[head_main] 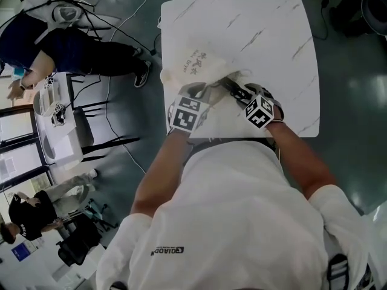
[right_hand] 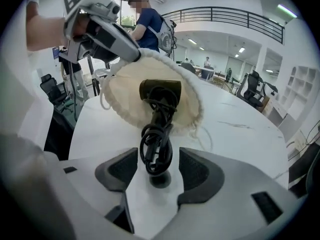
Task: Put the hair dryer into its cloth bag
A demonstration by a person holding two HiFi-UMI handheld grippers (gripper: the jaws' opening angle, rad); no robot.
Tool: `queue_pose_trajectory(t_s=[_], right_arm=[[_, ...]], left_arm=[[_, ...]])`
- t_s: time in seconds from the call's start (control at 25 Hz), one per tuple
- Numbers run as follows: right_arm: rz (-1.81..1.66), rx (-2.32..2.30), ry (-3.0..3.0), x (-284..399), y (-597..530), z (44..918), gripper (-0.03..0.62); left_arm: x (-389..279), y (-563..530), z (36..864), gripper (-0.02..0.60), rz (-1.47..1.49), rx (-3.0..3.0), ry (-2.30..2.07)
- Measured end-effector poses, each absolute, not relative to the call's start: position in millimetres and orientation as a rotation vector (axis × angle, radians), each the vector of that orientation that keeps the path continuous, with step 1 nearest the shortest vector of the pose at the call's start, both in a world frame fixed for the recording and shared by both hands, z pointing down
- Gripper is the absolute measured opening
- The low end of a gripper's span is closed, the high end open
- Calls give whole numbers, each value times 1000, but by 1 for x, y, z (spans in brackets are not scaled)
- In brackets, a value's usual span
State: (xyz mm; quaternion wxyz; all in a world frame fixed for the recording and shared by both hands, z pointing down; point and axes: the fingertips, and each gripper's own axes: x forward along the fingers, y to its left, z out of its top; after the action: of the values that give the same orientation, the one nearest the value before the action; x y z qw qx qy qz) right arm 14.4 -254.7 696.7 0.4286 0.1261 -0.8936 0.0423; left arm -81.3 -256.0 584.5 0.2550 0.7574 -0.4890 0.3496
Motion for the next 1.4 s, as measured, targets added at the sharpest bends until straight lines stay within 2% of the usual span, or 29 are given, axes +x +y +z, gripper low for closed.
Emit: queue_pose_trajectory(t_s=[0.12, 0.28, 0.64, 0.92, 1.28, 1.4], right_arm=[[111, 319, -2223, 18, -253, 702, 184], [114, 327, -2222, 14, -257, 702, 160], [188, 340, -2322, -30, -271, 680, 152], [170, 343, -2334, -80, -291, 680, 153], [181, 352, -2283, -85, -303, 700, 160], [173, 335, -2304, -82, -302, 692, 193]], left_arm=[[-79, -256, 584, 60, 948, 2057, -1323], [-79, -257, 583, 60, 950, 2055, -1322], [-73, -261, 581, 60, 931, 2074, -1317], [-74, -265, 568, 60, 758, 2065, -1316], [-72, -261, 574, 60, 747, 2069, -1269], [-72, -261, 578, 60, 757, 2063, -1263]])
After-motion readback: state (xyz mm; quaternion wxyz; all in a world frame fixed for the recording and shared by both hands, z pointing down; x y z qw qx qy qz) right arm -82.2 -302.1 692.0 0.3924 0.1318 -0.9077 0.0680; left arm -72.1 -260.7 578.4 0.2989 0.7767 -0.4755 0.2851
